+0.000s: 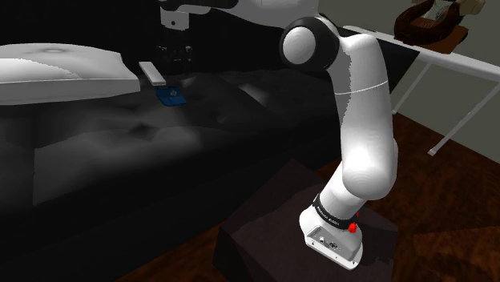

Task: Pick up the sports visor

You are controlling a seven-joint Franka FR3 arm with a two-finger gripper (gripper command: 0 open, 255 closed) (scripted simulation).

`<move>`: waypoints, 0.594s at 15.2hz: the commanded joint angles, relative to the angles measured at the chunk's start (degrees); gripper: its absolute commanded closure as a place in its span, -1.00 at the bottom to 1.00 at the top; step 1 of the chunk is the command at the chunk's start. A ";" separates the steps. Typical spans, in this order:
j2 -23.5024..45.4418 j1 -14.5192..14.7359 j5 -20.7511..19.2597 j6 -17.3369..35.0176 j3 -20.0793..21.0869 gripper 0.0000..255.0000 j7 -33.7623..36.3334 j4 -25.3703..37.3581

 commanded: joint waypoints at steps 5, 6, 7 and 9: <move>2.69 -0.01 0.05 2.47 -0.01 -1.00 -0.17 0.23; 2.67 -0.02 0.05 3.26 -0.01 -1.00 -0.20 -0.59; 2.66 -0.03 0.06 4.04 -0.01 -1.00 -0.23 -1.37; 2.66 -0.04 0.06 4.48 -0.02 -1.00 -0.25 -1.81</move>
